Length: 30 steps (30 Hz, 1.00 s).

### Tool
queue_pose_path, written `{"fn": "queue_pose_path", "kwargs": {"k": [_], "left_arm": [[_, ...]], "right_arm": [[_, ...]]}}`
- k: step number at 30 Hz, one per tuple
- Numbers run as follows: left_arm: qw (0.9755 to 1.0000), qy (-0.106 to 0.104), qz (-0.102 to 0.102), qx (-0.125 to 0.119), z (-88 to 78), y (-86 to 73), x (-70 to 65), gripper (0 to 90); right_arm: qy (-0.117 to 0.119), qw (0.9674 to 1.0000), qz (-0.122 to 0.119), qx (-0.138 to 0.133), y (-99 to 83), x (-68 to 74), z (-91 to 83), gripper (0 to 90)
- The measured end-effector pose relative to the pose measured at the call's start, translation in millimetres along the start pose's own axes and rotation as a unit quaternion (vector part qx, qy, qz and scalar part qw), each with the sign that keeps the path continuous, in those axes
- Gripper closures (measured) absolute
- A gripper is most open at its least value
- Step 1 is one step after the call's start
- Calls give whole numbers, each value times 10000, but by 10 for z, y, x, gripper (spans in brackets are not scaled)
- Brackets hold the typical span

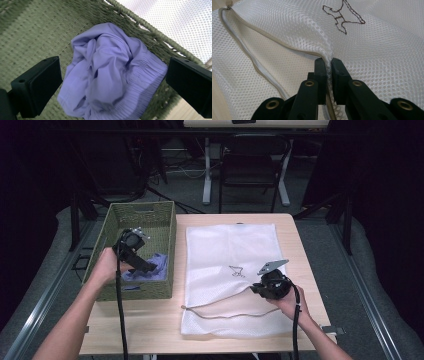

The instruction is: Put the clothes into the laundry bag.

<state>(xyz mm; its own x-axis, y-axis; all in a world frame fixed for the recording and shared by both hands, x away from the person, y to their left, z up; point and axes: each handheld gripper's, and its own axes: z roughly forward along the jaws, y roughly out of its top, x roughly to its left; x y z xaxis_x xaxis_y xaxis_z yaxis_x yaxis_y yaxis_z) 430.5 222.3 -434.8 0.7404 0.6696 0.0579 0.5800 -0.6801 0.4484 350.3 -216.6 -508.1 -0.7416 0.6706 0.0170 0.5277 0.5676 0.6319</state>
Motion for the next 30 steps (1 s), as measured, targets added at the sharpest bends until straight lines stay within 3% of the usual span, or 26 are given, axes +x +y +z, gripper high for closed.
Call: {"fn": "queue_pose_path", "kwargs": {"k": [10, 19, 26, 30], "left_arm": [[9990, -140, 108, 412, 267, 58, 71, 1], [9972, -363, 273, 601, 407, 114, 58, 0], [9926, -412, 492, 1027, 549, 130, 42, 0], [9913, -538, 404, 1135, 638, 125, 50, 0]], "right_arm": [[10, 10000, 30, -17, -1, -2, -3, 841], [0, 10000, 67, -24, -8, -4, -7, 841], [-18, 10000, 41, -21, -12, -2, -4, 840], [-24, 10000, 48, -13, -16, -2, -1, 840]]}}
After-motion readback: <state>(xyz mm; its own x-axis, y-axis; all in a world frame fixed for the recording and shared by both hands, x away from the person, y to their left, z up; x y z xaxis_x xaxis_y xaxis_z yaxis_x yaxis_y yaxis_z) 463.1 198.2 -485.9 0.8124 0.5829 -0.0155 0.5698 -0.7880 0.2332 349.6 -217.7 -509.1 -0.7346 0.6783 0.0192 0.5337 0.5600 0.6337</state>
